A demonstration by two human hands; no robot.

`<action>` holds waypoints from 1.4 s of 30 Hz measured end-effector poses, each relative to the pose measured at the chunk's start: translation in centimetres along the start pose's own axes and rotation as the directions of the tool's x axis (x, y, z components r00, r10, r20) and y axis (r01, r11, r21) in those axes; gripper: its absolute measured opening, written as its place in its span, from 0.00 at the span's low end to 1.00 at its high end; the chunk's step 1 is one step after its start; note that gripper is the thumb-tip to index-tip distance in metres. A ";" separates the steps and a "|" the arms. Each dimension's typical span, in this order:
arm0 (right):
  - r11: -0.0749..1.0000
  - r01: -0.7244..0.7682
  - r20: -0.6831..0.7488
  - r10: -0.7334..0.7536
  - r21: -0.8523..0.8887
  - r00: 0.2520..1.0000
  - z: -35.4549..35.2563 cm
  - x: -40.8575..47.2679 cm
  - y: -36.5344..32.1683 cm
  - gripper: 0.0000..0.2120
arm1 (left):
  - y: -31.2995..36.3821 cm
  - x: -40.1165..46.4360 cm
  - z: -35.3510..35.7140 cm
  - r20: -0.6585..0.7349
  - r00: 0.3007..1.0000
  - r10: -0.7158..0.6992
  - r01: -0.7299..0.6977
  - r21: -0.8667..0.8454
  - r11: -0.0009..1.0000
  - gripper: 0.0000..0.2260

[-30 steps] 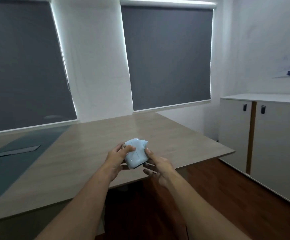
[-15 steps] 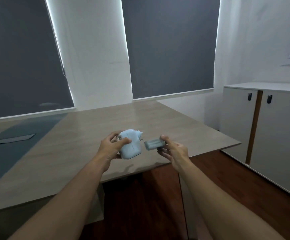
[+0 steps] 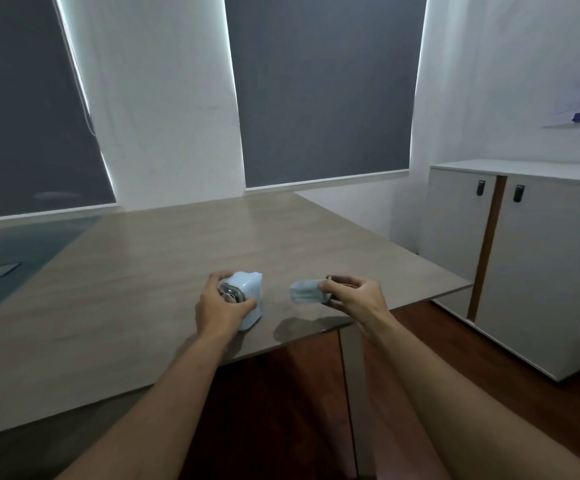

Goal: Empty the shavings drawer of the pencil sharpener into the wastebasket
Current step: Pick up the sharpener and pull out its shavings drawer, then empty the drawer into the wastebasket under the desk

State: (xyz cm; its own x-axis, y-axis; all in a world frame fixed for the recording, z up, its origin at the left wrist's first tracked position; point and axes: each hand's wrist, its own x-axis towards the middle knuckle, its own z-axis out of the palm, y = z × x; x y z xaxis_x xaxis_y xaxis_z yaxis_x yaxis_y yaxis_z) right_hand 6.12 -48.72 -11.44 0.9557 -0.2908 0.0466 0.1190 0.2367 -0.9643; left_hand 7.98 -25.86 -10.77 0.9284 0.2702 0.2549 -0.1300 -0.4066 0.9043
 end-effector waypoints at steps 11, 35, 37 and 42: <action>0.995 0.033 -0.034 -0.036 -0.095 0.999 -3.1 -2.5 -1.6 0.15 | 3.3 -1.3 -0.8 0.010 0.999 0.032 -0.034 0.238 0.971 0.33; 0.749 -0.352 -0.332 0.185 -0.562 0.925 -29.0 -14.1 9.2 0.23 | -4.5 -23.0 23.1 0.643 0.735 -0.213 0.111 0.196 0.974 0.23; 0.687 -0.393 -0.344 0.217 -0.611 0.914 -30.9 -14.6 13.2 0.21 | -8.4 -24.9 25.6 0.653 0.699 -0.292 0.155 0.260 0.953 0.23; 0.541 -0.465 -0.376 0.273 -0.701 0.885 -33.6 -16.3 21.3 0.21 | -17.2 -28.6 28.9 0.578 0.660 -0.481 0.283 0.402 0.871 0.26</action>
State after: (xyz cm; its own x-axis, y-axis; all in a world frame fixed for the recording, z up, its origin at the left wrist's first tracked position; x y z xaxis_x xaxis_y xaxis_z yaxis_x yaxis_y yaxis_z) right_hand -15.94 -70.13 -41.48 0.7771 -0.5416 -0.3205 -0.5687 -0.3863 -0.7262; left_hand -6.25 -51.82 -43.51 0.8761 -0.1304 -0.4643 0.2892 -0.6283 0.7222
